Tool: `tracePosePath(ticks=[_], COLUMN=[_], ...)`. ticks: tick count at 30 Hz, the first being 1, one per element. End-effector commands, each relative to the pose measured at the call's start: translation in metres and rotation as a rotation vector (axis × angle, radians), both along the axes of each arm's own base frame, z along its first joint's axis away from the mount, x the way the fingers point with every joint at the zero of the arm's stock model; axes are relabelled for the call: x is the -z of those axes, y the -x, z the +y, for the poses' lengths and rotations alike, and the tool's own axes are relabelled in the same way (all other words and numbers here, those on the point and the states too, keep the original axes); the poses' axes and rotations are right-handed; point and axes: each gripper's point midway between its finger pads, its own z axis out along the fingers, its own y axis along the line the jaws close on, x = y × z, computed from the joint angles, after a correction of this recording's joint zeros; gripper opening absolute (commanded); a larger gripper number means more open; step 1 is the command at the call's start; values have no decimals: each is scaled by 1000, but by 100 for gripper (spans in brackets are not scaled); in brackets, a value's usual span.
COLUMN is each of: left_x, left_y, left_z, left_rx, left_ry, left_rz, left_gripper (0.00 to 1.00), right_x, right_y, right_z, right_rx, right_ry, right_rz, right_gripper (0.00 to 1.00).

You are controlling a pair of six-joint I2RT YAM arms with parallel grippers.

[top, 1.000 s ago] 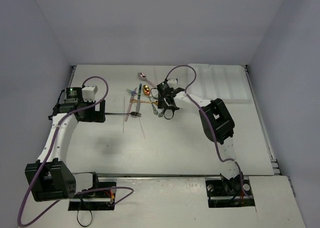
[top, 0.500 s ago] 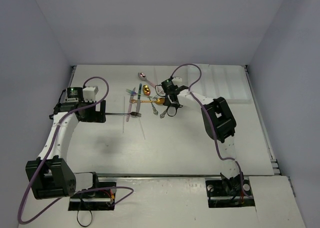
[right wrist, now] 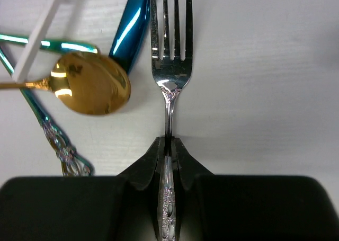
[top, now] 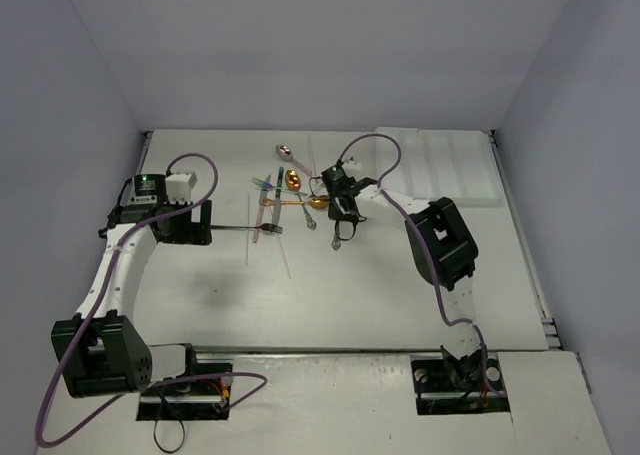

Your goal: Sort the eating utensils into containers

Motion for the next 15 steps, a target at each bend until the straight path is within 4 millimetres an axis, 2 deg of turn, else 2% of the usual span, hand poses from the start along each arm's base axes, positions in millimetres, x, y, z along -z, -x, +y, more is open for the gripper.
tracePosePath(ticks=[1, 4, 10, 13, 15], left_x=[-28, -28, -32, -35, -36], left_y=[-16, -16, -15, -14, -13], left_z=[4, 4, 3, 3, 1], left_rx=[-11, -11, -4, 7, 18], left_ry=[-10, -9, -9, -12, -9], left_rz=[-105, -107, -114, -126, -132], left_gripper=[97, 97, 97, 97, 97], right_x=[-58, -85, -154, -184, -195], right_y=[17, 15, 5, -1, -10], right_z=[1, 1, 2, -9, -29], right_rx=[-29, -68, -243, -337, -364], right_ry=[-55, -58, -16, 48, 79], right_rz=[-48, -103, -255, -326, -343], right_gripper=[0, 0, 0, 0, 0])
